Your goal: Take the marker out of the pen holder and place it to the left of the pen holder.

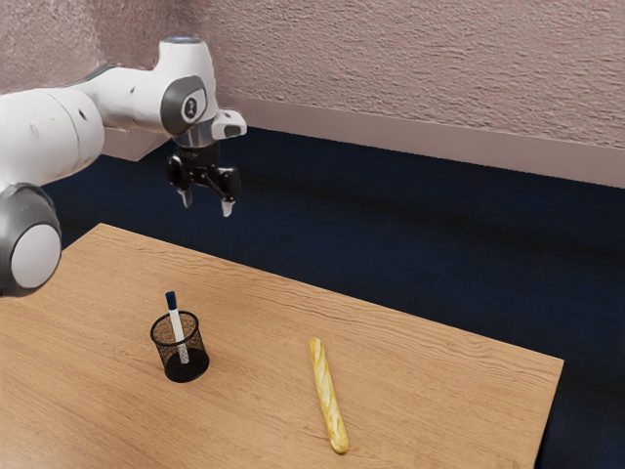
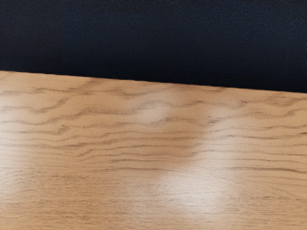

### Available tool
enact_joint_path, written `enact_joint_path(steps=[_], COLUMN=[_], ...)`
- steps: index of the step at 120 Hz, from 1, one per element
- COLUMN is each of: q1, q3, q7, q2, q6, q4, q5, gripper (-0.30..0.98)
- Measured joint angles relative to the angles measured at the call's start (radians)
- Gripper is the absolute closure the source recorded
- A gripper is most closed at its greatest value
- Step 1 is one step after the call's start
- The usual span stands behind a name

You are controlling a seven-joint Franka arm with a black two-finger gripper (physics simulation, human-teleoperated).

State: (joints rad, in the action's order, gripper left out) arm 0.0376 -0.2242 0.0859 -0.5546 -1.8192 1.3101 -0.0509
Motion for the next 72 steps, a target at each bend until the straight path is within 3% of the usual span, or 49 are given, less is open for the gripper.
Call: enact_joint_path(steps=[12, 32, 72], q1=[-0.01, -0.011, 0.009], q3=[0.001, -0.011, -0.061], q7=[-0.009, -0.031, -0.073], q2=[-0.023, 0.047, 0.227], q6=[-0.057, -0.135, -0.203], q4=[0.04, 0.247, 0.549], q5=[-0.08, -0.165, -0.181], gripper=[0.0, 0.0, 0.0])
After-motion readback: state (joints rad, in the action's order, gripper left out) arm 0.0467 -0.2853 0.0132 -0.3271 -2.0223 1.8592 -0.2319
